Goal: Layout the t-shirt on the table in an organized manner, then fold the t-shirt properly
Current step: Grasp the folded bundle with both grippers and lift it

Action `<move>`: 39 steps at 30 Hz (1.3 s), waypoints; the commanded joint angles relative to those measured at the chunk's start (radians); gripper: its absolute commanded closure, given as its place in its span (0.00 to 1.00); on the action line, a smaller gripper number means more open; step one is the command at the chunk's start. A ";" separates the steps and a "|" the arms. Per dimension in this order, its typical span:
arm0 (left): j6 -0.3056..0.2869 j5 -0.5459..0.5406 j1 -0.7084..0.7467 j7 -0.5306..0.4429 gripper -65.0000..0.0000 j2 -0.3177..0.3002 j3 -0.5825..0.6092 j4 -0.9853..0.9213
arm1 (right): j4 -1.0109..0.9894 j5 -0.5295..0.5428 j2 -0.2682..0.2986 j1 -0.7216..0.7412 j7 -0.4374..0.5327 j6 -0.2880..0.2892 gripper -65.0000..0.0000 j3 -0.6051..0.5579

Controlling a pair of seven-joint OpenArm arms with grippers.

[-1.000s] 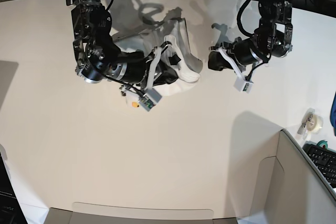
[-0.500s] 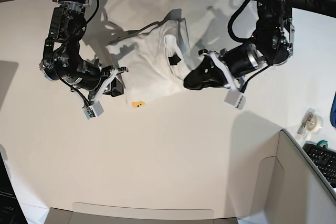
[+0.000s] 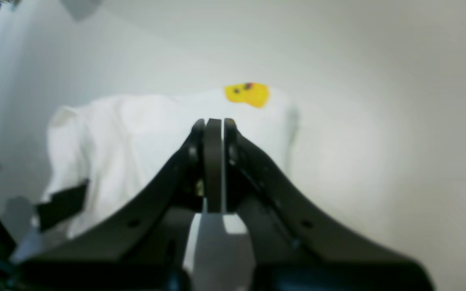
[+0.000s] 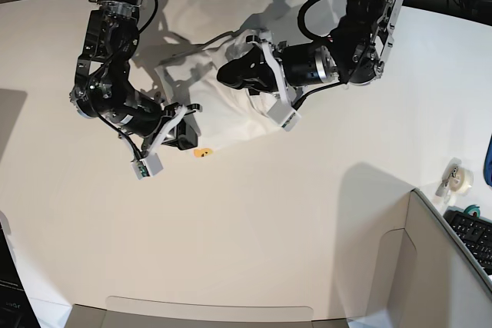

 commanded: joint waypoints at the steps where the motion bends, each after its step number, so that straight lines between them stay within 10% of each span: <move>1: -0.001 -0.019 0.001 -0.013 0.94 -0.010 -0.008 -0.010 | 0.020 0.020 -0.008 0.018 0.019 0.003 1.00 -0.004; 39: 0.001 0.156 -0.029 -0.008 0.94 -0.080 -0.006 -0.162 | -0.414 -0.104 0.021 0.276 0.052 0.013 1.00 -0.151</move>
